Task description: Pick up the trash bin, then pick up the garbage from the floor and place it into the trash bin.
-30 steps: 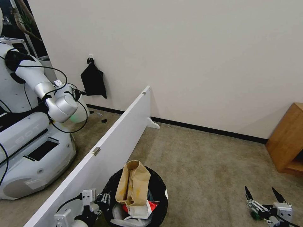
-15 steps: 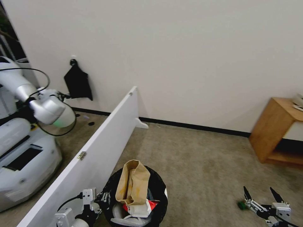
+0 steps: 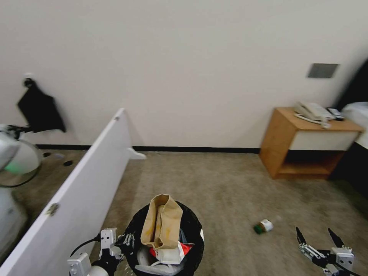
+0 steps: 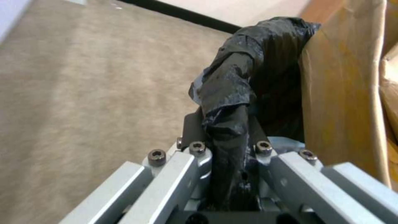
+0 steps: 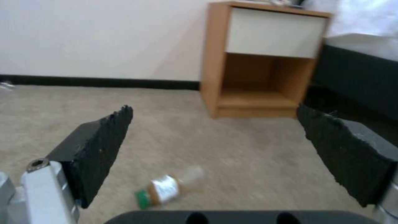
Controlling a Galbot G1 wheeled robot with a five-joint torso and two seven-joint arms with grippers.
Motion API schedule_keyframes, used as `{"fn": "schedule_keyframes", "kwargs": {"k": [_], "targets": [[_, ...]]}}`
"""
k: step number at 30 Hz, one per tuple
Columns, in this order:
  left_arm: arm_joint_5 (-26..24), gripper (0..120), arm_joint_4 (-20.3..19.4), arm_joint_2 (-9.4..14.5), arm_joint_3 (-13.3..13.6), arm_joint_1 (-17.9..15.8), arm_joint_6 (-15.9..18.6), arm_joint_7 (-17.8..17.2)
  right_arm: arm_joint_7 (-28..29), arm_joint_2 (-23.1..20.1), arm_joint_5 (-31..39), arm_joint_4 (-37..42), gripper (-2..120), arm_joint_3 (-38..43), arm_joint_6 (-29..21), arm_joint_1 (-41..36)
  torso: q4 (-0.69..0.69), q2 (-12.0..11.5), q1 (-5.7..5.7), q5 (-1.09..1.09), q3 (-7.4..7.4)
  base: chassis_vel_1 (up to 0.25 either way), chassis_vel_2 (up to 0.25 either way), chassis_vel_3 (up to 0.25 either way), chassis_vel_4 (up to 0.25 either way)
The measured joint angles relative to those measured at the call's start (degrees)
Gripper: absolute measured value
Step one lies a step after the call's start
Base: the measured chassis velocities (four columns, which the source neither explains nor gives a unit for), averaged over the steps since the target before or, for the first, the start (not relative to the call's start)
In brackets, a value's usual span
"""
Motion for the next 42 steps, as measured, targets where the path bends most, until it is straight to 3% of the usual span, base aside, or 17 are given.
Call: {"fn": "schedule_keyframes", "kwargs": {"k": [13, 17, 42], "targets": [[0.39, 4, -0.67, -0.05, -0.22, 0.66, -0.59, 0.17, -1.07, 0.77, -0.02, -0.64, 100, -0.52, 0.73, -0.44, -0.02, 0.00, 0.00, 0.00, 0.00, -0.109, -0.097, -0.103, -0.112], [0.56, 4, -0.84, -0.19, -0.30, 0.97, -0.71, 0.26, -1.81, 0.84, 0.23, -0.82, 100, -0.55, 0.90, -0.40, 0.03, 0.00, 0.00, 0.00, 0.00, 0.000, 0.000, 0.000, 0.000], [1.30, 4, -1.20, -0.48, -0.17, 1.32, -0.86, 0.90, -5.04, 0.85, 1.87, -1.20, 100, -0.59, 1.93, -0.30, 0.00, 0.00, 0.00, 0.00, -0.01, 0.000, 0.000, 0.000, 0.000]]}}
